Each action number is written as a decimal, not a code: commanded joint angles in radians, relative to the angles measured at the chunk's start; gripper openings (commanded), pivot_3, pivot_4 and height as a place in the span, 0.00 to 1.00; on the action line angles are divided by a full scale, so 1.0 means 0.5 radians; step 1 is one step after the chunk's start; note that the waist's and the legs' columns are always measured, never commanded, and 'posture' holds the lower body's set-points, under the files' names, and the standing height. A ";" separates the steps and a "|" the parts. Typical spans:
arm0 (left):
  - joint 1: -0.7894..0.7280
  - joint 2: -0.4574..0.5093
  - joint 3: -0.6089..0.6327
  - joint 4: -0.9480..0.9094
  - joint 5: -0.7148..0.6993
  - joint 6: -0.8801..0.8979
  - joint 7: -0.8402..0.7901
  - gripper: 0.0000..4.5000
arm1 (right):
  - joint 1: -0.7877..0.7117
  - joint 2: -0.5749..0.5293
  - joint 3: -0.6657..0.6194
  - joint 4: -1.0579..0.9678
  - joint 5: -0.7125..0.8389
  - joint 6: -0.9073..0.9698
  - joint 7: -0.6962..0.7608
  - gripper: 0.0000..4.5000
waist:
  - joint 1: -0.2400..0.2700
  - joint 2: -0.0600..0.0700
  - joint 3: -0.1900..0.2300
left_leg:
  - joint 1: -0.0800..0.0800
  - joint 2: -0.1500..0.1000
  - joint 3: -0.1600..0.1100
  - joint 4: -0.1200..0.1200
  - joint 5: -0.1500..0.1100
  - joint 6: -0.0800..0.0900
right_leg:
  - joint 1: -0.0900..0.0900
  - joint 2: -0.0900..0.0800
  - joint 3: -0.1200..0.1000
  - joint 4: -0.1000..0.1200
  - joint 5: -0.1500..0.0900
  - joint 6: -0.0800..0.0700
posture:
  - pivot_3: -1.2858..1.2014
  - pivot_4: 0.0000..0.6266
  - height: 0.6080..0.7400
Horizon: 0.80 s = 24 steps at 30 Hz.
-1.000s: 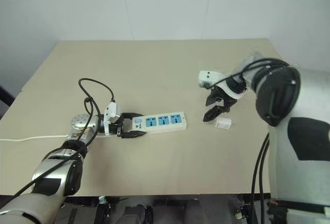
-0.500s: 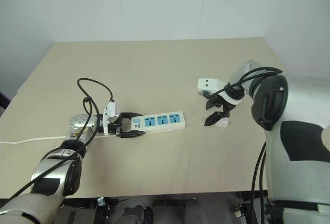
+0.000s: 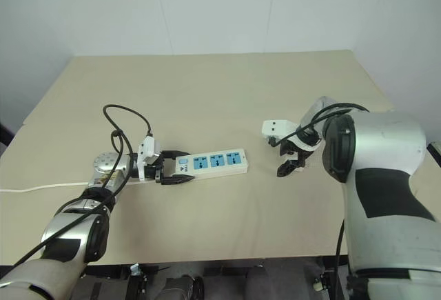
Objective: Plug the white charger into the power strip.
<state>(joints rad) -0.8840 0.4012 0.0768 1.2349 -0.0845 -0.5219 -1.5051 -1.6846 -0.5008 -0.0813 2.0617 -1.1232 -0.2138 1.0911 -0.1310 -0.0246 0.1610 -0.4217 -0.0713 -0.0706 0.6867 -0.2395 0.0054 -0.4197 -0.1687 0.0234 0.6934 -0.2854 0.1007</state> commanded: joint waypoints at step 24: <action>0.024 0.011 -0.038 -0.006 0.034 -0.025 -0.024 0.73 | -0.210 -0.076 -0.147 0.065 0.332 0.174 -0.152 0.25 | -0.012 0.000 0.000 | -0.001 0.000 0.000 0.011 0.000 0.001 | 0.002 0.001 0.000 0.003 0.001 -0.001 | 0.52 0.24 1.00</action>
<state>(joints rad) -0.8812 0.4053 0.0740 1.2349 -0.0830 -0.5224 -1.5054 -1.7244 -0.5242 -0.0993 2.0621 -1.0343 -0.1849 1.0286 -0.1368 -0.0247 0.1610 -0.4224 -0.0711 -0.0705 0.6921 -0.2397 0.0057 -0.4185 -0.1684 0.0236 0.6947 -0.2851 0.1002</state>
